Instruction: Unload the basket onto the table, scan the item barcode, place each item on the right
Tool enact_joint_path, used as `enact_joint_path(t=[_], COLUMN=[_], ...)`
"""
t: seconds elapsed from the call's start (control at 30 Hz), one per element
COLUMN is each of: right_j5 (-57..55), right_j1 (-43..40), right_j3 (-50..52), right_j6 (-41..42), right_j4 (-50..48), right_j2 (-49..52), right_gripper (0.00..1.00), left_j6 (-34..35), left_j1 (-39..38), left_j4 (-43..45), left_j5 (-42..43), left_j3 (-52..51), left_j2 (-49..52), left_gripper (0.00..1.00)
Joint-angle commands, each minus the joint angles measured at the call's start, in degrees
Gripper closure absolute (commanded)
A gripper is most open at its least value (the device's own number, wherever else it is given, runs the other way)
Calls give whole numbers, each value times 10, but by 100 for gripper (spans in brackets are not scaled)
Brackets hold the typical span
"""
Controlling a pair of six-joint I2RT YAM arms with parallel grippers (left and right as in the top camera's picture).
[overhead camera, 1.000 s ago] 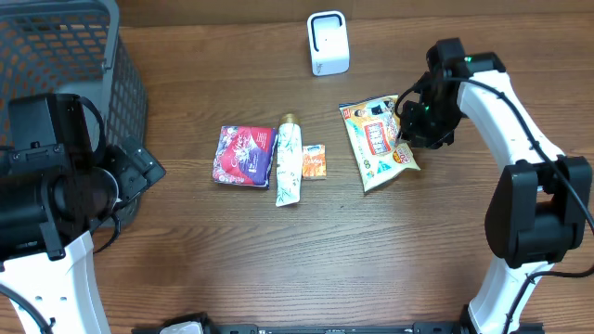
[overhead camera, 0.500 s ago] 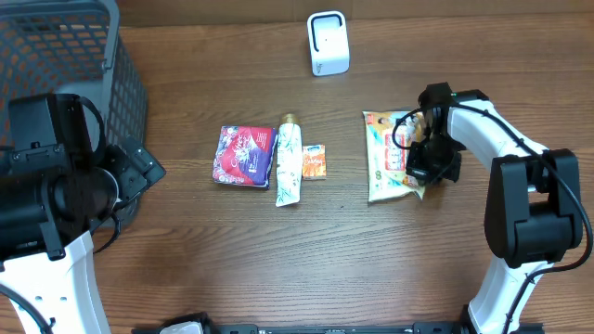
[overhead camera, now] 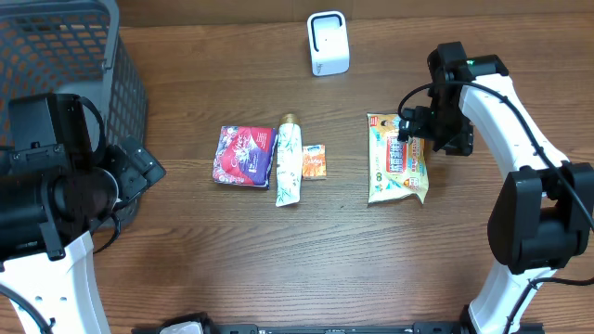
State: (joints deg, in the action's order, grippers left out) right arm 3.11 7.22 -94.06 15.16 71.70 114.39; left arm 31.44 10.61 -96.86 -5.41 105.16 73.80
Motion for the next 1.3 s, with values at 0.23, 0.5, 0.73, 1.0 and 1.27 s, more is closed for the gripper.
enact_joint_path(t=[0.23,0.5,0.73,1.0,1.27], right_j5=[113,201,202,277,408], right_j1=[-26,-28,-27,-27,-36], right_j3=[52,154,181,180,98], right_j6=[-39,-27,40,108,219], right_j4=[-88,-202,-272,-357,-445], right_j2=[35,54,54,54,54], right_gripper=[0,5,72,96,96], left_j6=[9,9,9,9,9], left_j1=[3,3,3,3,3], left_j4=[0,0,1,0,0], left_j5=[-5,-5,-5,-5,-5], left_j3=[-1,-1,-1,-1,-1], left_j2=[1,1,1,1,1], left_gripper=[0,0,0,0,0])
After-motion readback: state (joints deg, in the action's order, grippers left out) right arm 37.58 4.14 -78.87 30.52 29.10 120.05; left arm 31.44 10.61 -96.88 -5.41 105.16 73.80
